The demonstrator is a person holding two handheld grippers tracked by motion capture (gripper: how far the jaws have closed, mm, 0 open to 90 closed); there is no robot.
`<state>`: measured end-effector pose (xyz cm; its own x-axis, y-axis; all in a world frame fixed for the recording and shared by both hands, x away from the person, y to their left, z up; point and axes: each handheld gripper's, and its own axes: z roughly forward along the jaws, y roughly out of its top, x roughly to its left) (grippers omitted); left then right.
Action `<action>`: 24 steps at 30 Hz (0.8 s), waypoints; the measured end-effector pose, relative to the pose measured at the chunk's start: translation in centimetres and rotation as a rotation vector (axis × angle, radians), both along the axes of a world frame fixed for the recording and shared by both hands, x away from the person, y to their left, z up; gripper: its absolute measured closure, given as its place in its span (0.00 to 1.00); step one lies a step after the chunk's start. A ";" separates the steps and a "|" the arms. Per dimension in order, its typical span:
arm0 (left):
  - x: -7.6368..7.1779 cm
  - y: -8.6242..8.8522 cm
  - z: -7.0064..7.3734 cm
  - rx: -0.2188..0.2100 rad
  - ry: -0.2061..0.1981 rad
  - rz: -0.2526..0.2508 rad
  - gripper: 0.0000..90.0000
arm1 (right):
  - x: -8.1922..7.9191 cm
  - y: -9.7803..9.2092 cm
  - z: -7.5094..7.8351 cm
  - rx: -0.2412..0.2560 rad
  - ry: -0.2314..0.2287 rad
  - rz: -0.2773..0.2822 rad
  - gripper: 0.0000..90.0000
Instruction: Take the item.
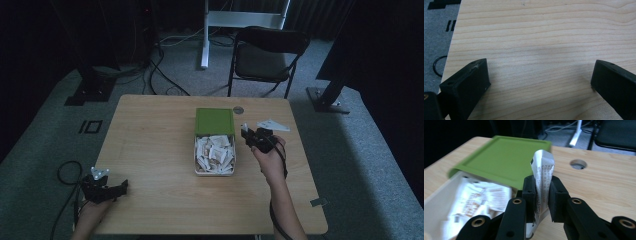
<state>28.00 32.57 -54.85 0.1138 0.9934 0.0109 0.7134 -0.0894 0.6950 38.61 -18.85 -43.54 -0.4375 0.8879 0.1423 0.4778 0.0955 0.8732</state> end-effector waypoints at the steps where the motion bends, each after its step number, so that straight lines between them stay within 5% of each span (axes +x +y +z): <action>1: 0.0 0.0 0.0 0.000 0.000 0.000 0.03 | 0.2 -0.3 -0.2 0.002 -0.003 -0.011 0.86; 7: 0.0 0.0 0.0 0.000 0.000 0.000 0.03 | 1.7 -1.7 -1.8 -0.049 0.030 -0.081 0.86; 24: 0.0 0.0 0.0 0.000 0.000 0.000 0.03 | 5.9 -4.3 -6.9 -0.023 0.086 -0.247 0.86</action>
